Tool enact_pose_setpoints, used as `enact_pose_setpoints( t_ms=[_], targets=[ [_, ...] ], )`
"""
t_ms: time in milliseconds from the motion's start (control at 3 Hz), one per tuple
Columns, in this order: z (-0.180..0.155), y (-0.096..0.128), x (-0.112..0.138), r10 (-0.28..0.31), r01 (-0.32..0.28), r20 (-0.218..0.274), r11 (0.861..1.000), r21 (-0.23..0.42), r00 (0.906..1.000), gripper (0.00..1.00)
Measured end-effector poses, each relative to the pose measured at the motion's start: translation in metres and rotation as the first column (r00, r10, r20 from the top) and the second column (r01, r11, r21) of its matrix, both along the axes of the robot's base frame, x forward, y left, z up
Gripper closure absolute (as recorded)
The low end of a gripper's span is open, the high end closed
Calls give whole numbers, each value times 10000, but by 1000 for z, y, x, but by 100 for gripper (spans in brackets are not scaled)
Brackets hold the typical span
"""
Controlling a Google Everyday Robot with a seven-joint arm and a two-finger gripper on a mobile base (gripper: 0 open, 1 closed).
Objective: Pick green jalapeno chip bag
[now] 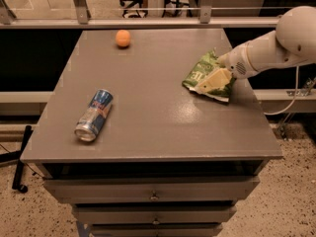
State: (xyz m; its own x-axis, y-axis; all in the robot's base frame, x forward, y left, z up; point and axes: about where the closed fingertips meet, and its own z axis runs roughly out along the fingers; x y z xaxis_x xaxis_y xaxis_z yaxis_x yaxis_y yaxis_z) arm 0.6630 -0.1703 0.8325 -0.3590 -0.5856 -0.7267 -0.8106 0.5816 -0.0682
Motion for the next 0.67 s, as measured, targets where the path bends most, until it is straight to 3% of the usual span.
enact_pose_setpoints(
  t_ms=[333,667],
  targets=[
    [-6,-6,3,-124,125,164,9999,-105,9998,43],
    [11,-12,2,-109,109,590,9999,16,9982,65]
  ],
)
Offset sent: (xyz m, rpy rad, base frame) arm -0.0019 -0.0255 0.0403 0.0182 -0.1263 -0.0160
